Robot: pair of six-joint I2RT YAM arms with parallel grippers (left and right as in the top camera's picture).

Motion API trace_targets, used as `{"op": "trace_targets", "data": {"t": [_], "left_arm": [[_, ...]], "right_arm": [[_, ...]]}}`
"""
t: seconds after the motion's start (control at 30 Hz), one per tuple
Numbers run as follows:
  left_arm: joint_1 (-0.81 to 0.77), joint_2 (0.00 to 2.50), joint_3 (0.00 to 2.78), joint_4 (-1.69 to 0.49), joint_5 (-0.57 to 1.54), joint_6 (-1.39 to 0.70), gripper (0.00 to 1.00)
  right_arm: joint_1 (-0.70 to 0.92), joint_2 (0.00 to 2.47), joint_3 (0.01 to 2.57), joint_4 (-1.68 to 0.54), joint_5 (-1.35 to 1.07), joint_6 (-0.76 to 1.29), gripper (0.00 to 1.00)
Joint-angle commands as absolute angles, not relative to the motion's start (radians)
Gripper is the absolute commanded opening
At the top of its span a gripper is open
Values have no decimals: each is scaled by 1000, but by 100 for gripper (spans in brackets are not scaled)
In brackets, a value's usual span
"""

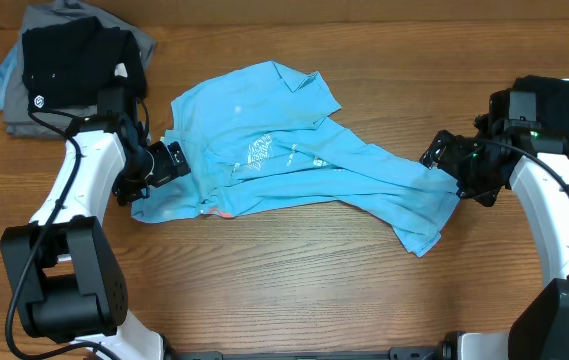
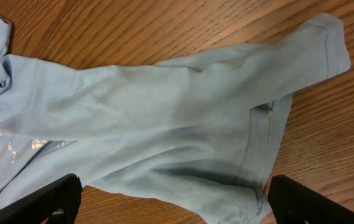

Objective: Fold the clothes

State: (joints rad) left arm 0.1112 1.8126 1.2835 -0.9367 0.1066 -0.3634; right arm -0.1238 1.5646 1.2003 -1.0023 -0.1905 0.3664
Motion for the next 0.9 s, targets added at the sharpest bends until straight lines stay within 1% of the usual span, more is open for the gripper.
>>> {"op": "trace_targets", "data": {"t": [0.0,0.87], "left_arm": [[111,1823,1281,-945,94,-340,100],[111,1823,1281,-942,97,-340,100]], "right_arm": [[-121,1566,1196,-996,-180,370,100],[-121,1566,1196,-996,-180,370,100]]}}
